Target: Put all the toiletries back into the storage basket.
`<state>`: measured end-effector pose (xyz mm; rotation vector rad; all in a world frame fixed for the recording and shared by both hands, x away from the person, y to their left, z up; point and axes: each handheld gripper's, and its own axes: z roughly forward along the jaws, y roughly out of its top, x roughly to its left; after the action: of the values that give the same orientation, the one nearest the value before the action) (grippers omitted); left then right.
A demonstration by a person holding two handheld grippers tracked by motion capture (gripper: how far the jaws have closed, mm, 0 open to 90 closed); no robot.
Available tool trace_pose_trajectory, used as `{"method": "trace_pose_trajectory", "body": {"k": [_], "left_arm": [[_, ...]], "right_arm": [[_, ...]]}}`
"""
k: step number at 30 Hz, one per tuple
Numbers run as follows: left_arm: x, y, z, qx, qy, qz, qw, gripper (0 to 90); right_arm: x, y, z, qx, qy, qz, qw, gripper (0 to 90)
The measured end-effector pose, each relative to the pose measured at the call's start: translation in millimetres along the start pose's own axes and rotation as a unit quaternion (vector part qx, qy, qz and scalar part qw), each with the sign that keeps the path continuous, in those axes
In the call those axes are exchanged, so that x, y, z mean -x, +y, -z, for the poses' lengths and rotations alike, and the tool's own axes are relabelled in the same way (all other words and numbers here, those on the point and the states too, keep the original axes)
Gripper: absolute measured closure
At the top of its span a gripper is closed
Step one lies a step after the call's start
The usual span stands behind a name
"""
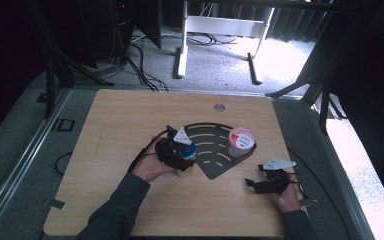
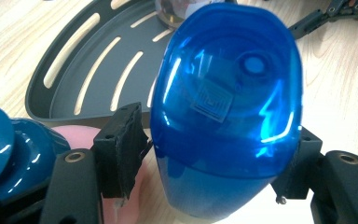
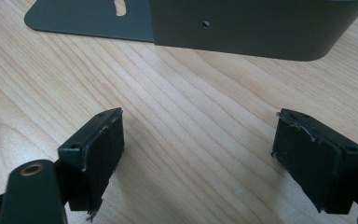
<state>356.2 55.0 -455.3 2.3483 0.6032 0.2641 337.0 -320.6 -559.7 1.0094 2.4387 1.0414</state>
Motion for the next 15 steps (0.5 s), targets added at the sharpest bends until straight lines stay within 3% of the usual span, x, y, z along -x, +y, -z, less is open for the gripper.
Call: {"method": "trace_pose_trajectory", "body": {"k": [15], "left_arm": [[2.0, 1.9, -10.2, -0.034, 0.003, -0.014, 0.9993, 34.9]], "right_arm": [[0.0, 0.0, -0.1, 0.0, 0.001, 0.001, 1.0, 15.8]]}}
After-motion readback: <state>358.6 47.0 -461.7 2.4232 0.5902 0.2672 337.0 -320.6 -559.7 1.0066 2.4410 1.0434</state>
